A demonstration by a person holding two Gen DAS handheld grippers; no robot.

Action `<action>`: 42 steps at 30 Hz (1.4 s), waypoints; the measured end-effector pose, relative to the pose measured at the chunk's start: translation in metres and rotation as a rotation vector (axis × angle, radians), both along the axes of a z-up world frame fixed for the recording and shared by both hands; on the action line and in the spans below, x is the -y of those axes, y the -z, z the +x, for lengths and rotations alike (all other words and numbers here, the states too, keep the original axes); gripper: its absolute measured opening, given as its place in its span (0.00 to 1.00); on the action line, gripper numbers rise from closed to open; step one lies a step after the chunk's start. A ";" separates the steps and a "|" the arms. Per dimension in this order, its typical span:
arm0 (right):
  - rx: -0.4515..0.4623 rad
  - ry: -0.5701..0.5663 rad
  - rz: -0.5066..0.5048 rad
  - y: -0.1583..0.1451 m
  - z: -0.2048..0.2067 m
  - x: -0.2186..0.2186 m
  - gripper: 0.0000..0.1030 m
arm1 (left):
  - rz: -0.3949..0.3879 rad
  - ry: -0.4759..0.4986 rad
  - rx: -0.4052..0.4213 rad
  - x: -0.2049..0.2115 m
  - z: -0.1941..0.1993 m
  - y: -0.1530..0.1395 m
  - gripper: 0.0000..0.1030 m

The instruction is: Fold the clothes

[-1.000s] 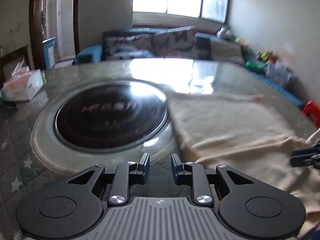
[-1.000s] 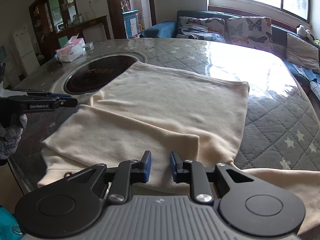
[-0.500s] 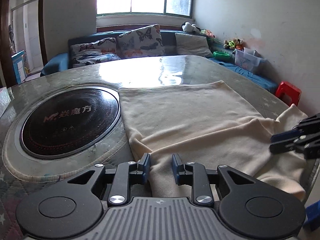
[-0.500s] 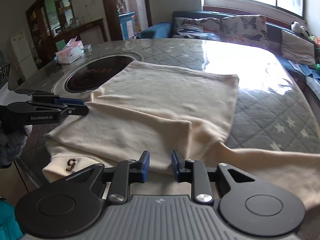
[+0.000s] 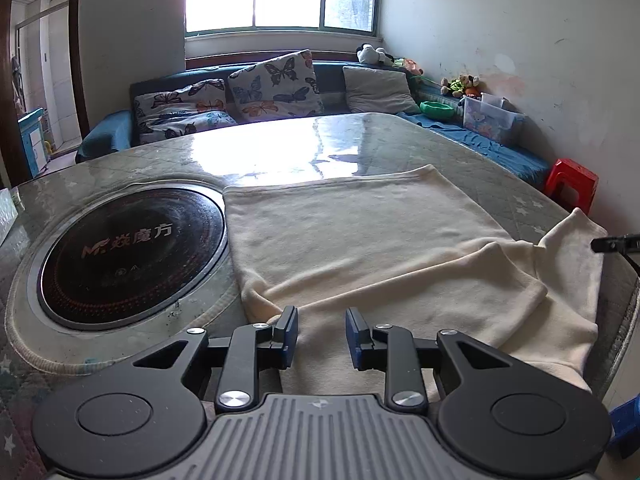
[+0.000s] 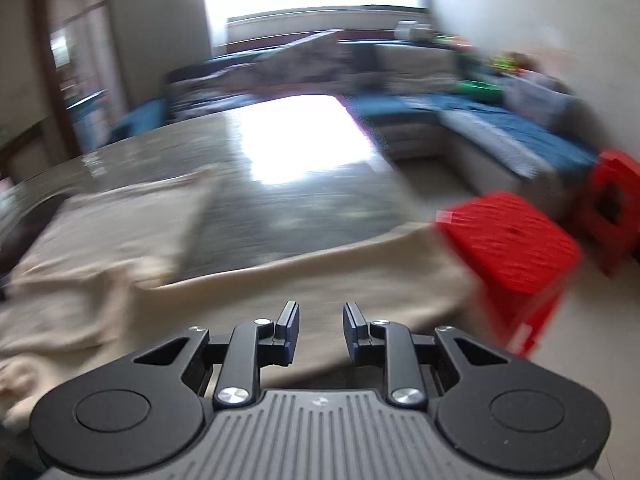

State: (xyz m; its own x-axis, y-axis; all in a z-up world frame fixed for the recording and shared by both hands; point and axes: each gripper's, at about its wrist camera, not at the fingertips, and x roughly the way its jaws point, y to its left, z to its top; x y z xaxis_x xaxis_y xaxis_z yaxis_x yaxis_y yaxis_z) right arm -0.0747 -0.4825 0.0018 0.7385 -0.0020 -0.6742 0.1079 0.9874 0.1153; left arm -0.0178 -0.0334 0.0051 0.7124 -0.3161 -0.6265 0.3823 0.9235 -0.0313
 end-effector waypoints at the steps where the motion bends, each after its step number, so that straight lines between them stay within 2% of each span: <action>1: 0.001 0.046 0.002 0.002 0.001 0.012 0.23 | 0.002 -0.003 0.000 0.001 -0.001 0.001 0.34; 2: 0.003 0.082 0.006 0.004 0.001 0.022 0.23 | 0.004 -0.006 0.000 0.001 -0.001 0.001 0.39; 10: 0.033 0.247 0.062 0.016 0.005 0.061 0.23 | 0.022 -0.011 0.008 0.005 -0.005 -0.003 0.40; 17: 0.043 0.256 0.059 0.017 0.005 0.062 0.24 | 0.023 -0.002 -0.003 0.011 -0.005 -0.002 0.40; 20: 0.052 0.252 0.051 0.020 0.010 0.063 0.23 | 0.023 0.007 0.001 0.014 -0.008 -0.002 0.44; 23: 0.060 0.239 0.042 0.020 0.013 0.062 0.09 | 0.027 0.021 0.004 0.019 -0.010 -0.002 0.45; 27: 0.096 0.233 0.074 0.009 0.007 0.062 0.05 | 0.026 0.055 0.005 0.030 -0.011 -0.004 0.46; 35: 0.203 0.064 0.098 -0.047 -0.002 0.030 0.05 | 0.020 0.148 0.016 0.058 -0.022 0.000 0.52; 42: 0.277 -0.185 0.070 -0.096 0.003 -0.035 0.05 | -0.001 0.084 0.026 0.033 -0.027 -0.001 0.53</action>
